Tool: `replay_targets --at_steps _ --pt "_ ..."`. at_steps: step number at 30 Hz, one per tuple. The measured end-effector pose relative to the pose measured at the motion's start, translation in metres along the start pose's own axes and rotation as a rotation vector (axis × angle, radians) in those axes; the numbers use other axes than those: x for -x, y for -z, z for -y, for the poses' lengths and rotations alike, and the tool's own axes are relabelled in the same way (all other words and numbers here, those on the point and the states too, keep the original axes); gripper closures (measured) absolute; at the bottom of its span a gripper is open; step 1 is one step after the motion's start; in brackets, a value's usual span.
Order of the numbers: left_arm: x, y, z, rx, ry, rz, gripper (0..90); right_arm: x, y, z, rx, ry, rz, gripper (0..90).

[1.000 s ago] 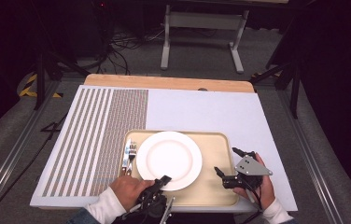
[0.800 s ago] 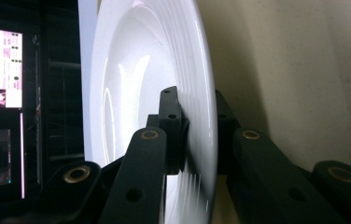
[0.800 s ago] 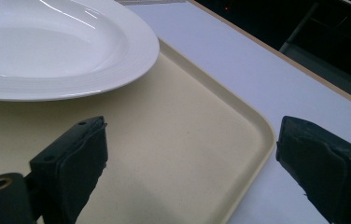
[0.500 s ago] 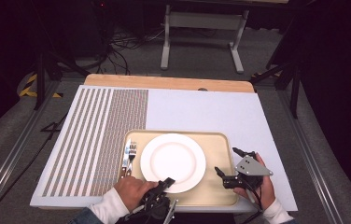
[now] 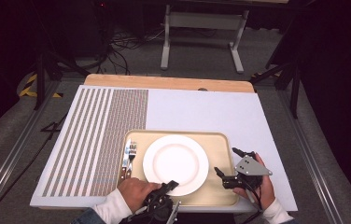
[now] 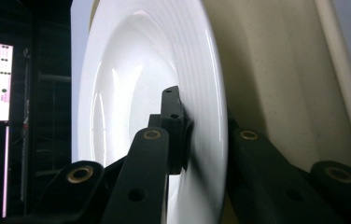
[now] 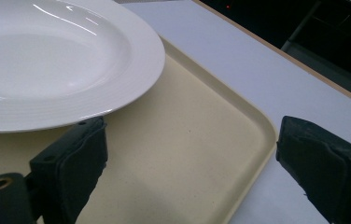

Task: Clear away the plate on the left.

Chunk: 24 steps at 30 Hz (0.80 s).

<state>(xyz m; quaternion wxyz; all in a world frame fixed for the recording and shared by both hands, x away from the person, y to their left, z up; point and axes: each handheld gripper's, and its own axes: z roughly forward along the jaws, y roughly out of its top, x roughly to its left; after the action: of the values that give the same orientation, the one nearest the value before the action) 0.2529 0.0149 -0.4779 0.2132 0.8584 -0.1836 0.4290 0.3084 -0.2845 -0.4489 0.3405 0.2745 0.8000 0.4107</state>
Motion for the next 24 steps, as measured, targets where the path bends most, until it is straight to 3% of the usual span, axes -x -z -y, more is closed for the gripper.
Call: replay_targets --at_steps 13,21,22,24 --pt "-0.0015 0.0002 -0.0001 0.026 0.017 0.012 81.4 -0.0002 -0.0006 0.0002 -0.003 -0.001 -0.004 9.9" --pt "-0.0049 0.0002 0.0025 0.041 0.053 0.037 75.5 -0.0004 -0.0006 0.0004 -0.003 -0.002 -0.007 9.9" --pt "-0.0048 0.0002 0.0038 0.048 0.081 0.038 74.7 -0.0004 -0.0006 0.0004 -0.004 -0.002 -0.007 9.9" --pt "-0.0056 0.0003 0.0042 0.049 0.079 0.036 73.8 -0.0004 -0.0006 0.0004 -0.004 -0.002 -0.007 9.8"
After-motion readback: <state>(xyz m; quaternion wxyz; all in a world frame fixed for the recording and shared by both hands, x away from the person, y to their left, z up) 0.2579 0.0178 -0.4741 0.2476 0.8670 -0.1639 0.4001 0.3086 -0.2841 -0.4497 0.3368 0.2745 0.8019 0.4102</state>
